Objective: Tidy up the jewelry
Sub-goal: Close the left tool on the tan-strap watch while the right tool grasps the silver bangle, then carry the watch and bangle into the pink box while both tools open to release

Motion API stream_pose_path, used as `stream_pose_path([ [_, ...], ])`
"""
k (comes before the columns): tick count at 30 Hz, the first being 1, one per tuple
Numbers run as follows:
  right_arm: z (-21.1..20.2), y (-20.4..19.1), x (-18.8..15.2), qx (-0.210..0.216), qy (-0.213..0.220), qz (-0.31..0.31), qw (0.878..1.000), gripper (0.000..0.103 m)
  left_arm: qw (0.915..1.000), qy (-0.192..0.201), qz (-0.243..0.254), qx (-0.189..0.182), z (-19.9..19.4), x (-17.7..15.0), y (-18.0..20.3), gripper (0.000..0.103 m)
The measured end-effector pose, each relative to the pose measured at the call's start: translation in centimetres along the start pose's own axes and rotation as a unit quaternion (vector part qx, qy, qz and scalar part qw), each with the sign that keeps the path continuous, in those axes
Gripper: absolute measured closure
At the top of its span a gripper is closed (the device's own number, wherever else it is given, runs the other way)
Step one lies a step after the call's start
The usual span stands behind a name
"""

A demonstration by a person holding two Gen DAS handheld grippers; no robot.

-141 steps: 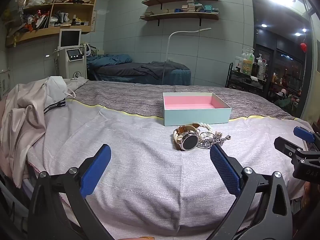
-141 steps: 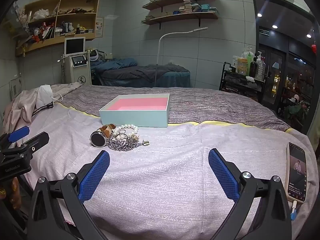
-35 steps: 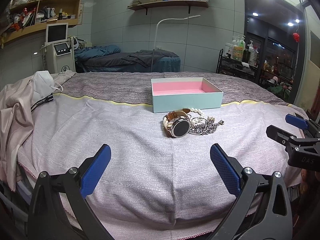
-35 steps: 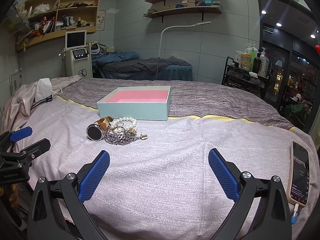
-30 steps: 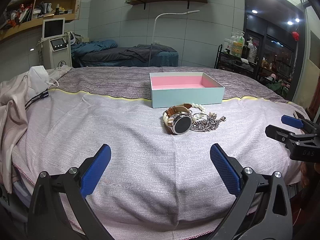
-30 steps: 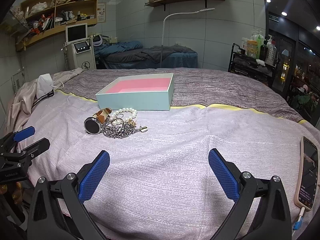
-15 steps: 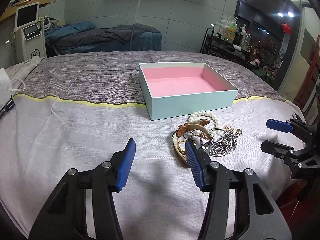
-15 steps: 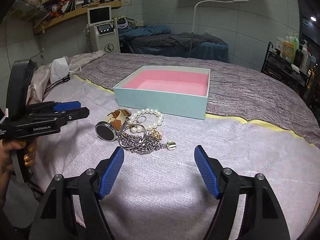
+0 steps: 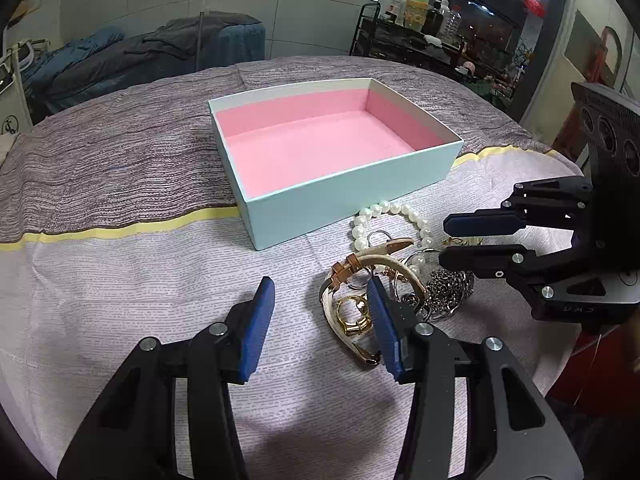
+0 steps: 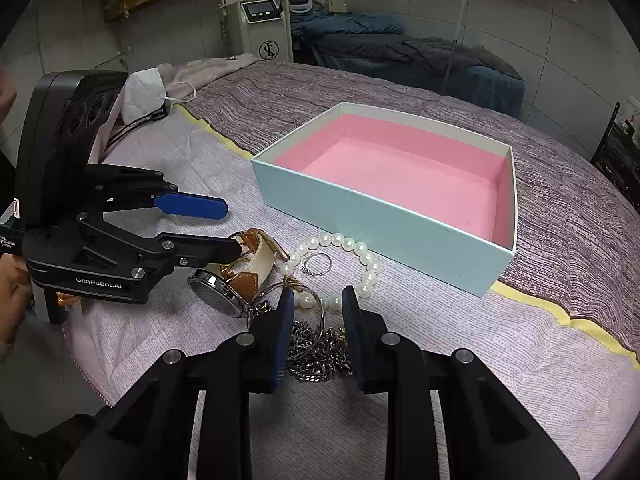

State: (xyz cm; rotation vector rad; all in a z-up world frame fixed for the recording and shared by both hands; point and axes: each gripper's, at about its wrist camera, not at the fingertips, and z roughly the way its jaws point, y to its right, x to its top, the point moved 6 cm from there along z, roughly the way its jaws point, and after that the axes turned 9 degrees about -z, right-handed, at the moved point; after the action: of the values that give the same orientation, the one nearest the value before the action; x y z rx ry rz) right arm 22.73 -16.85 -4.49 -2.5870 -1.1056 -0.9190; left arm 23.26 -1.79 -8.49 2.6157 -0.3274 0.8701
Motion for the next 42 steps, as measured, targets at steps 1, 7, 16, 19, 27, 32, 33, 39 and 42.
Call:
stream_pose_path([
  [1, 0.6, 0.0, 0.2, 0.0, -0.008, -0.003, 1.0, 0.085, 1.0, -0.006, -0.001, -0.004, 0.3, 0.0, -0.1, 0.067],
  [7, 1.5, -0.3, -0.1, 0.005, -0.033, -0.015, 0.999, 0.095, 0.9994, -0.023, 0.018, -0.016, 1.6, -0.2, 0.6, 0.08],
  [16, 0.5, -0.2, -0.4, 0.011, 0.006, 0.016, 1.0, 0.1, 0.9997, 0.023, -0.002, -0.011, 0.4, -0.5, 1.1, 0.091],
  [19, -0.6, -0.2, -0.5, 0.01, 0.031, 0.035, 0.999, 0.1, 0.9987, 0.043, -0.024, -0.01, -0.7, -0.7, 0.8, 0.092],
  [27, -3.8, 0.2, -0.3, 0.001, 0.093, 0.061, 0.994, 0.1, 0.995, 0.084, -0.053, -0.01, -3.1, -0.7, 1.0, 0.092],
  [32, -5.2, 1.1, 0.9, -0.017, 0.122, 0.068, 0.99, 0.1, 0.9936, 0.104, -0.043, -0.017, -4.3, 0.6, 2.0, 0.092],
  [33, -5.5, 1.5, 1.1, -0.024, 0.128, 0.069, 0.989, 0.1, 0.9933, 0.108, -0.039, -0.017, -4.4, 1.1, 2.1, 0.092],
  [39, -6.1, 5.1, 3.2, -0.069, 0.158, 0.093, 0.981, 0.1, 0.9901, 0.139, -0.021, 0.006, -4.3, 5.8, 2.0, 0.092],
  [42, -5.3, 7.0, 4.5, -0.081, 0.158, 0.104, 0.979, 0.1, 0.9905, 0.136, -0.017, 0.018, -2.9, 8.4, 1.4, 0.092],
])
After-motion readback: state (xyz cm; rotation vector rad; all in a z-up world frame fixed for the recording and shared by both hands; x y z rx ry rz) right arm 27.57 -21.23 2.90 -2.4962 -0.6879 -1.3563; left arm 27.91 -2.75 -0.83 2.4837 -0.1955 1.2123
